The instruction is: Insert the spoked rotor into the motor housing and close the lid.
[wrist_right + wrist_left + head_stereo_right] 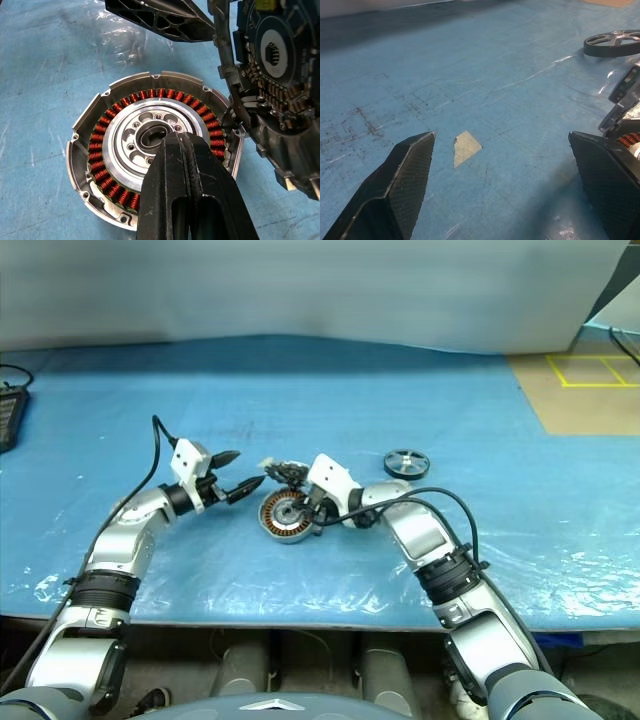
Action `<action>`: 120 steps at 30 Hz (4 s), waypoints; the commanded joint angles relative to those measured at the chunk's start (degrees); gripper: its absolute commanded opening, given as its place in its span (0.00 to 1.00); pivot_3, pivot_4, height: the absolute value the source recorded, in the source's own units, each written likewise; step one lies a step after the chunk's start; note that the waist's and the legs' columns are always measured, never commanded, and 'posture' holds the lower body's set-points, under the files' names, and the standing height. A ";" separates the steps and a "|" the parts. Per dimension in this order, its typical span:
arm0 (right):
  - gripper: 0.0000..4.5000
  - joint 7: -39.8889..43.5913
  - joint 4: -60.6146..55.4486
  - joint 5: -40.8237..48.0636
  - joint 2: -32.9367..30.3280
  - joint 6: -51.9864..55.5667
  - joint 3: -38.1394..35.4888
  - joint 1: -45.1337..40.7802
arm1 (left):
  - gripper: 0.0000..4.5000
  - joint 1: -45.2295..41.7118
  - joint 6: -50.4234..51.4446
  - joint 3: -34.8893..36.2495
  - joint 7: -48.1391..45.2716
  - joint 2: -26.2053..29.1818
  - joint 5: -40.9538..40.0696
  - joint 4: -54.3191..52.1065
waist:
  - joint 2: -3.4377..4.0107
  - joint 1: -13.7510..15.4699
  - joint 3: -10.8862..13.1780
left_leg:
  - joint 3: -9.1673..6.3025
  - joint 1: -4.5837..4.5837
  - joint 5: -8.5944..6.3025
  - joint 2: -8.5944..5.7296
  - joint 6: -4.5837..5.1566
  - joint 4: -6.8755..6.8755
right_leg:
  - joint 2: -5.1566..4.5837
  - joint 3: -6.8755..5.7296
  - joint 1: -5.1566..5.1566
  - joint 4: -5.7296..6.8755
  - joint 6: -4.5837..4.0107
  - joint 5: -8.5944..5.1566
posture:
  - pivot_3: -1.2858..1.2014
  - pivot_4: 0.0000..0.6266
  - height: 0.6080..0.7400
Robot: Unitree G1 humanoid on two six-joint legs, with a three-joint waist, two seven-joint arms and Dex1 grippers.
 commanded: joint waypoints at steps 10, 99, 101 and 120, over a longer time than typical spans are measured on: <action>0.00 1.34 -5.56 2.45 0.67 2.02 -1.37 -1.06 | 1.00 -1.26 -0.97 0.32 0.20 -0.02 -0.12 -1.32 | 0.00 0.04 0.00 | 0.00 0.00 0.00 0.00 0.00 0.00 | 0.00 0.00 0.00 0.00 0.00 0.00 | 0.52 0.24 1.00; 0.00 2.81 -4.75 -11.43 -1.50 -4.40 4.59 -4.60 | 1.00 -0.60 -0.99 0.39 0.34 0.59 0.03 -1.33 | -0.01 -0.08 0.00 | -0.01 0.06 0.00 0.00 0.00 0.01 | 0.00 0.02 0.04 0.03 0.00 0.00 | 0.52 0.24 1.00; 0.00 2.91 -4.85 -11.09 -1.20 -4.14 4.61 -4.58 | 1.00 -0.58 -0.98 0.38 0.28 0.61 0.03 -1.33 | -0.01 -0.08 0.00 | -0.01 0.06 0.00 0.00 0.00 0.01 | 0.00 0.02 0.04 0.02 0.00 0.00 | 0.52 0.24 1.00; 0.00 2.82 -1.41 -12.82 -1.89 -5.66 7.05 -2.53 | 1.00 -0.25 -0.76 0.46 0.61 0.63 0.05 -1.80 | -0.01 0.00 -0.01 | -0.01 0.08 0.00 -0.01 0.00 0.01 | -0.01 0.02 0.07 0.03 0.00 0.00 | 0.52 0.24 1.00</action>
